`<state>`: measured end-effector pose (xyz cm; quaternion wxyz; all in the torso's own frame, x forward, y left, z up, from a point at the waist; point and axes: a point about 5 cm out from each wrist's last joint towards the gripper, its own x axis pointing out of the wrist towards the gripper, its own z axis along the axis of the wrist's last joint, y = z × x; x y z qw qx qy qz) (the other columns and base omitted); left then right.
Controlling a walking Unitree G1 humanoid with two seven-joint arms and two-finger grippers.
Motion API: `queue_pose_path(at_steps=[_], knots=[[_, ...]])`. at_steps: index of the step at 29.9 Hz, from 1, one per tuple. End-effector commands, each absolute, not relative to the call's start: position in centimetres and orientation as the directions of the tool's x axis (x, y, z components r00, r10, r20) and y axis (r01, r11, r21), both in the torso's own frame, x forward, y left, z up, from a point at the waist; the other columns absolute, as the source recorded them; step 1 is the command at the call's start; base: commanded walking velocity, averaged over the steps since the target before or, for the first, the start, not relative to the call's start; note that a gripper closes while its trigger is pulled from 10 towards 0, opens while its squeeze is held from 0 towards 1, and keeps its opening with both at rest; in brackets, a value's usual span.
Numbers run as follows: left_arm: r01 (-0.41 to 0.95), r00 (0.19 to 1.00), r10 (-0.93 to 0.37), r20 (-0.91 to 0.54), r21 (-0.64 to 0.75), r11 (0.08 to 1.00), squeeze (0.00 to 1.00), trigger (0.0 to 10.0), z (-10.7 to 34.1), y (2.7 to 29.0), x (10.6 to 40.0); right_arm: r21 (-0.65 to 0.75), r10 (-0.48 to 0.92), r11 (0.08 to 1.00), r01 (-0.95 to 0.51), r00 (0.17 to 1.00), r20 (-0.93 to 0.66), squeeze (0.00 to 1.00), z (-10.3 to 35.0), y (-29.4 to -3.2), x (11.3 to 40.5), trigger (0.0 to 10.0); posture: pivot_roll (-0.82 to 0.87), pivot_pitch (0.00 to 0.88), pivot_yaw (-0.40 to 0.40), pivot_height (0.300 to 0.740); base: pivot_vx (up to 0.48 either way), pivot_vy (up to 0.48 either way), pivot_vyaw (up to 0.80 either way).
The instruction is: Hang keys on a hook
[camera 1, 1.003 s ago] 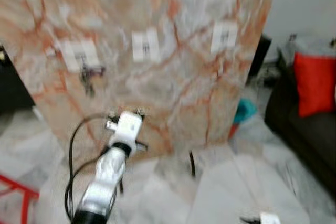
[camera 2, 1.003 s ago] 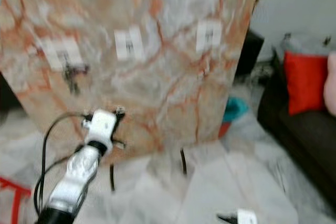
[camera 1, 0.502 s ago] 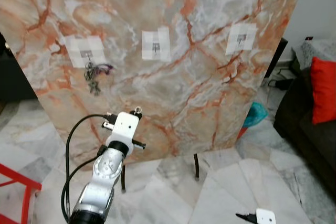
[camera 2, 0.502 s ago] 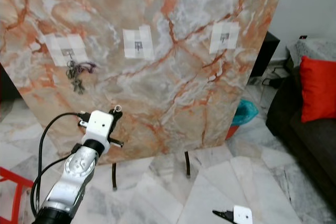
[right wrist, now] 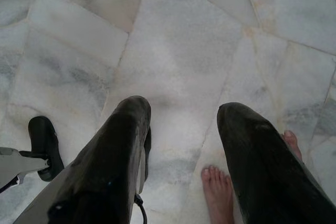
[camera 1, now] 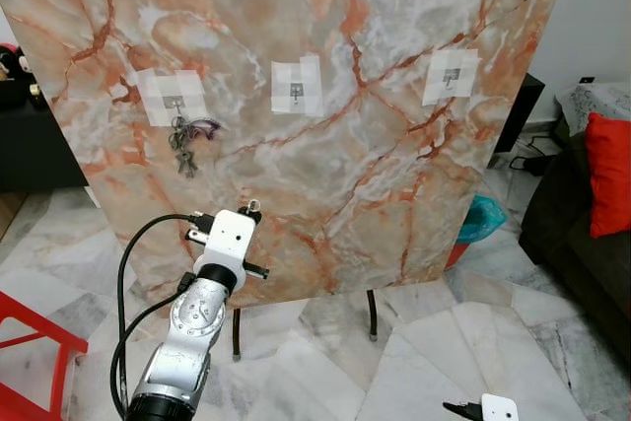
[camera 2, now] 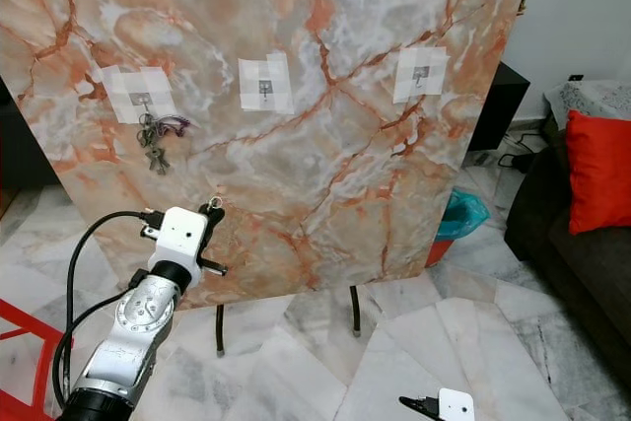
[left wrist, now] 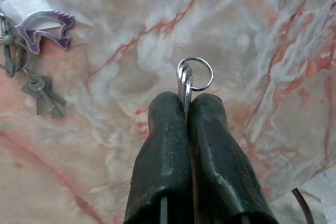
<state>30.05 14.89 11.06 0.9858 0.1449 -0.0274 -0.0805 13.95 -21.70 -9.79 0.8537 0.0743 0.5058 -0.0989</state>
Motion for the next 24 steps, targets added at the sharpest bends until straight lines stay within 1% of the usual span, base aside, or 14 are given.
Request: queue_pose_path(at_steps=[1, 4, 19, 21, 24], knots=[[0.148, 0.985, -0.166, 0.040, 0.278, 0.949, 0.00, 10.0, 11.52, 14.84, 30.23, 0.022, -0.109, 0.965, 0.260, 0.478, -0.872, 0.00, -9.67, -22.03, 14.07, 10.0, 0.06, 0.000, -0.060, 0.740, 0.000, 0.000, 0.00], [0.148, 0.985, -0.166, 0.043, 0.279, 0.949, 0.00, 10.0, 11.62, 14.83, 30.26, 0.014, -0.107, 0.969, 0.248, 0.467, -0.878, 0.00, -9.71, -22.04, 14.00, 10.0, 0.06, 0.000, -0.059, 0.740, 0.000, 0.000, -0.14], [0.168, 0.982, -0.185, 0.045, 0.257, 0.952, 0.00, 10.0, 11.82, 14.40, 30.32, 0.014, -0.102, 0.971, 0.240, 0.462, -0.881, 0.00, -9.72, -21.99, 14.00, 10.0, 0.07, 0.000, -0.059, 0.740, 0.000, 0.000, -0.80], [0.166, 0.982, -0.183, 0.045, 0.253, 0.953, 0.00, 10.0, 11.81, 14.42, 30.32, 0.014, -0.103, 0.970, 0.241, 0.464, -0.880, 0.00, -9.72, -22.00, 14.01, 10.0, 0.07, 0.000, -0.059, 0.740, 0.000, 0.296, -0.80], [0.165, 0.982, -0.183, 0.047, 0.258, 0.952, 0.00, 10.0, 11.84, 14.47, 30.34, 0.015, -0.106, 0.969, 0.245, 0.474, -0.874, 0.00, -9.67, -22.01, 14.09, 10.0, 0.07, 0.000, -0.058, 0.740, 0.000, 0.326, 0.00]])
